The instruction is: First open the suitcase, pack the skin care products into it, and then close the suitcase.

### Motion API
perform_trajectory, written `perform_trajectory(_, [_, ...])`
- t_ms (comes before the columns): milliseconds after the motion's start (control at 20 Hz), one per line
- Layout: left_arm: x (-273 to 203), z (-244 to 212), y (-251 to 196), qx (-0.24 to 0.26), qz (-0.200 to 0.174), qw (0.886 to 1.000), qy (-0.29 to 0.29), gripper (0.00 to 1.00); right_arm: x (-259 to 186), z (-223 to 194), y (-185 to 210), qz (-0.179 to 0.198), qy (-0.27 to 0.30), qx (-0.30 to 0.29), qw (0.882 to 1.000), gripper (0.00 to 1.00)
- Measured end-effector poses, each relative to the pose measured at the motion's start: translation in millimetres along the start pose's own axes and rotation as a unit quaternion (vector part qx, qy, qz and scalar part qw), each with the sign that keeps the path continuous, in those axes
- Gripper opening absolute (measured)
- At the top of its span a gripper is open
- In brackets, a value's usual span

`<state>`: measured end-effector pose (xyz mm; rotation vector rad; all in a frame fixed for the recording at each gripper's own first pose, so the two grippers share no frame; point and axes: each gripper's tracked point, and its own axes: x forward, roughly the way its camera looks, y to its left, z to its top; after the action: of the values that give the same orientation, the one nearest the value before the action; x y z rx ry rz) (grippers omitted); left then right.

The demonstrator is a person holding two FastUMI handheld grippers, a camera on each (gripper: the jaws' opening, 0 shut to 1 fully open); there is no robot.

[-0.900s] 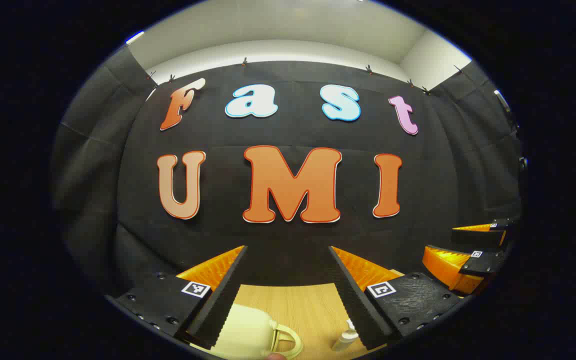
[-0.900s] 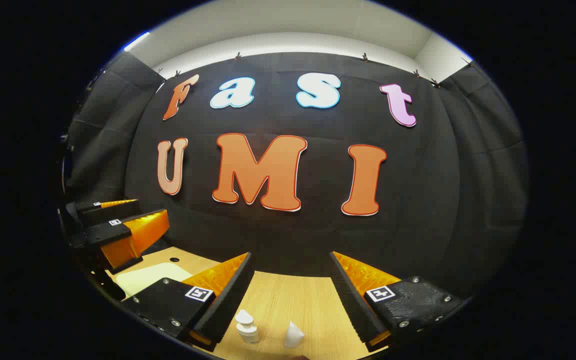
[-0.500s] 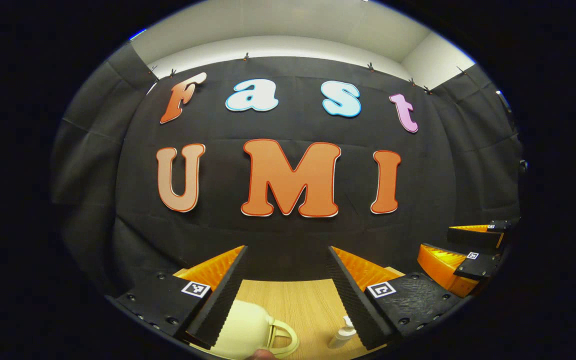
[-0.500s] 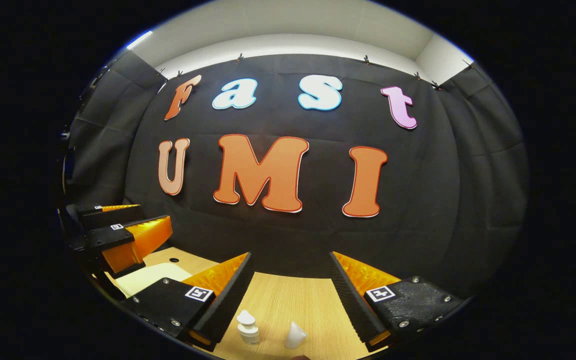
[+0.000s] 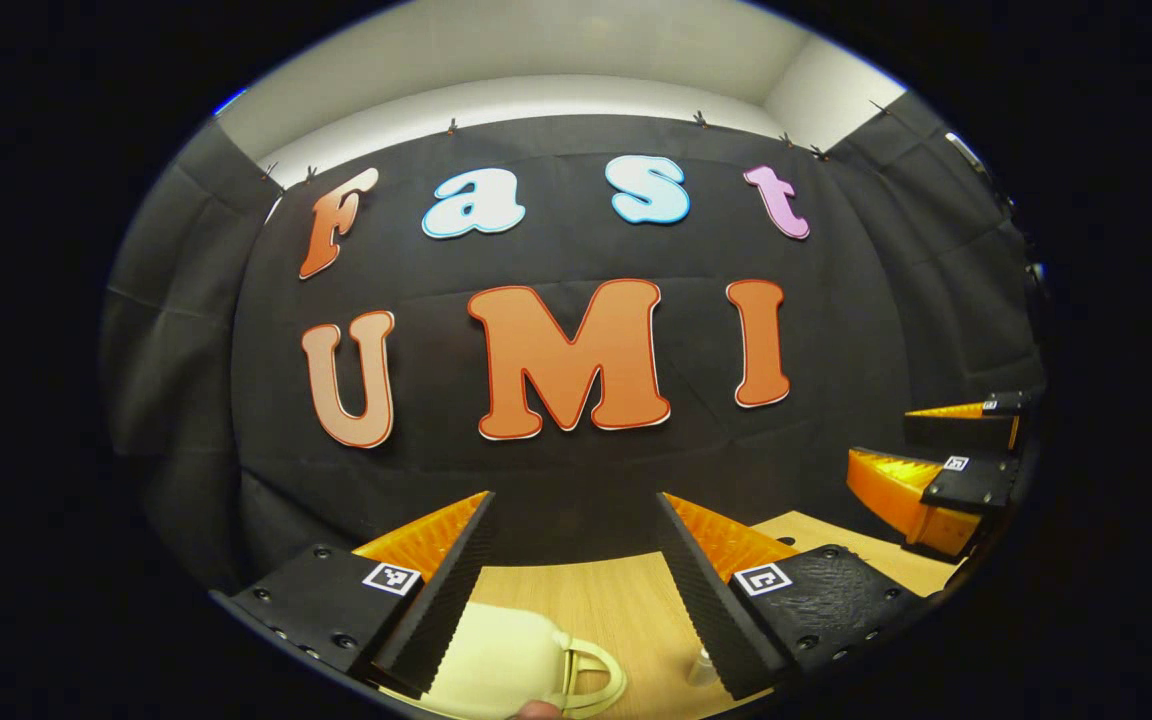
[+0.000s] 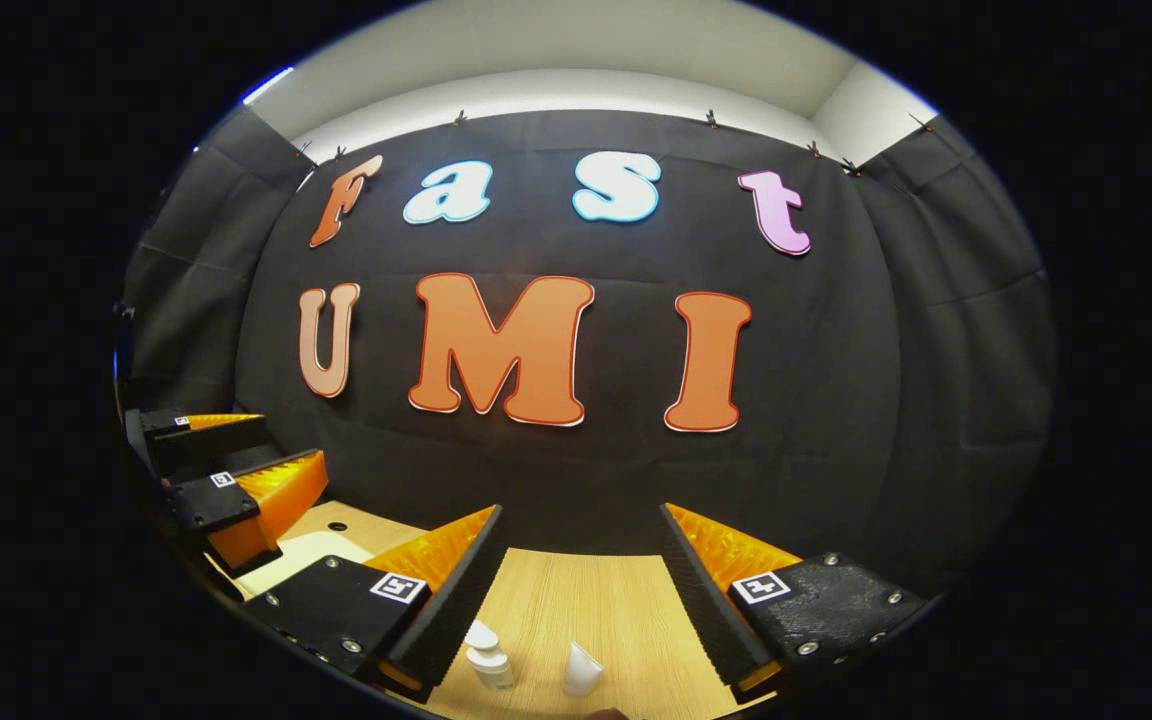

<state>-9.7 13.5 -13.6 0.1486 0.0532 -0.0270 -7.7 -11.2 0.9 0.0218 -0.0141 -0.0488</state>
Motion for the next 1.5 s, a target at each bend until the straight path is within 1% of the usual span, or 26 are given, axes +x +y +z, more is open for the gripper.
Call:
perform_trajectory(200, [-3.6, -7.2, 9.1, 0.027, 0.004, 1.0, 0.012, 0.98, -2.6, -0.3, -5.9, -0.002, -0.002, -0.007, 1.0, 0.96])
perform_trajectory(350, [-6.9, -18.3, 16.9, 0.066, -0.003, 0.997, 0.031, 0.98, -4.4, -1.1, -12.7, -0.003, -0.001, -0.008, 1.0, 0.95])
perform_trajectory(450, [-14.5, -26.8, 21.4, 0.094, -0.014, 0.994, 0.053, 0.99, -5.6, -2.0, -18.6, -0.006, -0.001, -0.014, 1.0, 0.95])
perform_trajectory(550, [-18.4, -31.7, 26.4, 0.118, -0.018, 0.991, 0.065, 0.99, -6.6, -2.4, -26.4, -0.013, -0.001, -0.021, 1.0, 0.95])
perform_trajectory(700, [-23.4, -42.5, 35.8, 0.166, -0.03, 0.982, 0.081, 0.99, -9.0, -2.3, -38.3, -0.023, 0.001, -0.024, 0.999, 0.95])
perform_trajectory(900, [-30.3, -55.6, 46.4, 0.234, -0.059, 0.965, 0.107, 0.99, -15.6, -0.3, -54.7, -0.044, 0.0, -0.032, 0.999, 0.95])
perform_trajectory(1050, [-35.6, -62.0, 58.4, 0.285, -0.075, 0.947, 0.125, 0.98, -23.2, -2.0, -64.6, -0.061, 0.006, -0.04, 0.997, 0.95])
perform_trajectory(1250, [-43.4, -77.7, 63.3, 0.327, -0.107, 0.926, 0.156, 0.98, -32.5, -4.7, -71.7, -0.084, 0.015, -0.043, 0.995, 0.95])
perform_trajectory(1300, [-45.0, -84.5, 63.5, 0.337, -0.118, 0.919, 0.168, 0.98, -35.3, -5.3, -71.7, -0.088, 0.017, -0.044, 0.995, 0.95])
perform_trajectory(1350, [-48.3, -88.7, 64.4, 0.346, -0.126, 0.912, 0.179, 0.95, -38.4, -5.0, -72.2, -0.094, 0.018, -0.044, 0.994, 0.95])
perform_trajectory(1400, [-48.9, -93.2, 65.5, 0.353, -0.133, 0.907, 0.186, 0.89, -40.3, -4.9, -70.4, -0.096, 0.019, -0.044, 0.994, 0.95])
perform_trajectory(1450, [-49.8, -99.3, 66.8, 0.365, -0.139, 0.9, 0.196, 0.86, -42.2, -6.8, -67.9, -0.101, 0.022, -0.045, 0.994, 0.95])
perform_trajectory(1500, [-50.4, -104.6, 69.6, 0.38, -0.147, 0.89, 0.204, 0.85, -45.2, -7.6, -66.0, -0.103, 0.024, -0.046, 0.993, 0.98])
